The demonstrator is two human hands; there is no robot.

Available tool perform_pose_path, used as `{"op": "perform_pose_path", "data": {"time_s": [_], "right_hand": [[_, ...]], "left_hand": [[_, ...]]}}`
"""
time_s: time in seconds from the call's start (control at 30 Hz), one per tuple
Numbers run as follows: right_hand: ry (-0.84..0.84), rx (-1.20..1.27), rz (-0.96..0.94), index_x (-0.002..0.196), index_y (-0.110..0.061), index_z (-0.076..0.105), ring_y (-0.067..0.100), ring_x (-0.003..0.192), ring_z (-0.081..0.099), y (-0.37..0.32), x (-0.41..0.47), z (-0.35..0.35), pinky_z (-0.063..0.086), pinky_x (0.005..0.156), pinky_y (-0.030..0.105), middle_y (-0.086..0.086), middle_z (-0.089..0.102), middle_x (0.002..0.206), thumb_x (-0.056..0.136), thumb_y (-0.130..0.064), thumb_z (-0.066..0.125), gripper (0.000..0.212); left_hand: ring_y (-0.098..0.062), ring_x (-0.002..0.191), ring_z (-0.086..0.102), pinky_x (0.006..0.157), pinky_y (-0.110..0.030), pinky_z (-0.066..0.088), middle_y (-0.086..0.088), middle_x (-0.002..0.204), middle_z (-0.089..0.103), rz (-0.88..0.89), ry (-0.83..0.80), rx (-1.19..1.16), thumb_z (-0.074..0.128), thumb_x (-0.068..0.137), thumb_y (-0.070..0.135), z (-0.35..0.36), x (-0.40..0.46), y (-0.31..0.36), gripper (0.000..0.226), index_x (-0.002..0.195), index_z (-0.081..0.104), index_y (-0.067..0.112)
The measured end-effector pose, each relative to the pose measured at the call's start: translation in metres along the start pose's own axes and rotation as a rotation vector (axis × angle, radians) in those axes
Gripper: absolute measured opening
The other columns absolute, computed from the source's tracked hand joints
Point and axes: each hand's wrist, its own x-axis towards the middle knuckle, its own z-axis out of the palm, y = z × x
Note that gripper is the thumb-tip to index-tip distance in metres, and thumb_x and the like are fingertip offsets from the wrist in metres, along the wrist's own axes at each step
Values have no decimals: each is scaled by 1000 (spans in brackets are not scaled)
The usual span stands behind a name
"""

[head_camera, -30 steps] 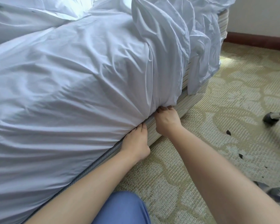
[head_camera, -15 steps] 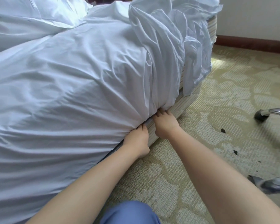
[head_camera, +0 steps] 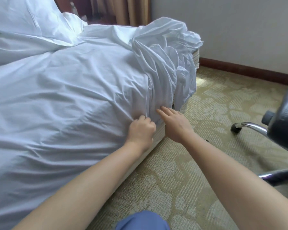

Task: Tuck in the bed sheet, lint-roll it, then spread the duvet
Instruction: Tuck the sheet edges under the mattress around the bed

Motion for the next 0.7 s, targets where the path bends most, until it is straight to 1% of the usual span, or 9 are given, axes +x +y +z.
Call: {"op": "perform_pose_path", "data": {"time_s": [0.1, 0.2, 0.27, 0.37, 0.43, 0.5, 0.57, 0.63, 0.7], "right_hand": [[33, -11, -23, 151, -18, 20, 18, 143, 21, 2, 8, -23, 24, 110, 29, 2, 20, 158, 89, -1, 43, 68], [66, -38, -57, 149, -18, 25, 19, 142, 24, 9, 18, -43, 29, 108, 30, 2, 22, 157, 88, -1, 44, 67], [117, -27, -67, 146, -17, 31, 21, 138, 30, 12, 27, -57, 34, 104, 32, 2, 26, 154, 88, -2, 43, 61], [197, 14, -77, 140, -17, 37, 24, 126, 43, 17, 48, -69, 38, 88, 34, 0, 31, 149, 91, -6, 43, 51], [224, 40, -75, 139, -15, 39, 25, 119, 50, 20, 62, -71, 39, 78, 34, 0, 35, 146, 93, -10, 43, 46], [226, 60, -79, 137, -13, 41, 26, 110, 56, 22, 74, -71, 37, 70, 33, 2, 42, 140, 95, -11, 43, 41], [228, 96, -95, 131, -11, 45, 29, 100, 60, 29, 83, -72, 32, 63, 31, 3, 49, 132, 97, -12, 41, 34], [217, 106, -114, 122, -13, 47, 31, 93, 62, 41, 95, -77, 29, 59, 32, 2, 54, 122, 98, -15, 39, 26], [182, 202, -112, 133, -16, 38, 34, 88, 62, 54, 107, -84, 32, 59, 33, 1, 55, 125, 98, -20, 40, 36]], "left_hand": [[-28, 61, 59, 49, -24, 44, -9, 66, 60, 31, 107, -29, 74, 32, -1, -23, 10, -4, 29, 51, 55, 8], [-33, 82, 66, 66, -35, 54, -18, 92, 69, -4, 151, -56, 69, 40, -4, -38, 22, -9, 22, 59, 61, 3], [-35, 86, 66, 63, -36, 55, -19, 99, 69, -44, 187, -85, 65, 48, -3, -43, 30, -13, 16, 64, 64, 1], [-33, 72, 62, 53, -32, 51, -15, 84, 64, -140, 274, -119, 49, 61, 0, -49, 46, -17, 18, 71, 63, 1], [-33, 64, 58, 50, -33, 48, -15, 75, 59, -213, 271, -127, 52, 56, -5, -50, 58, -15, 16, 69, 59, 1], [-35, 66, 58, 52, -36, 48, -17, 75, 58, -276, 240, -103, 55, 56, -8, -48, 68, -7, 16, 70, 58, 0], [-36, 84, 58, 64, -39, 47, -17, 92, 60, -390, 189, -101, 56, 66, -8, -47, 77, 1, 23, 87, 62, -2], [-30, 102, 53, 76, -35, 40, -12, 111, 55, -523, 127, -95, 48, 80, 0, -49, 89, 9, 31, 110, 57, 3], [-27, 105, 50, 77, -32, 37, -9, 116, 51, -624, 108, -103, 44, 85, 4, -50, 102, 16, 35, 118, 51, 8]]}}
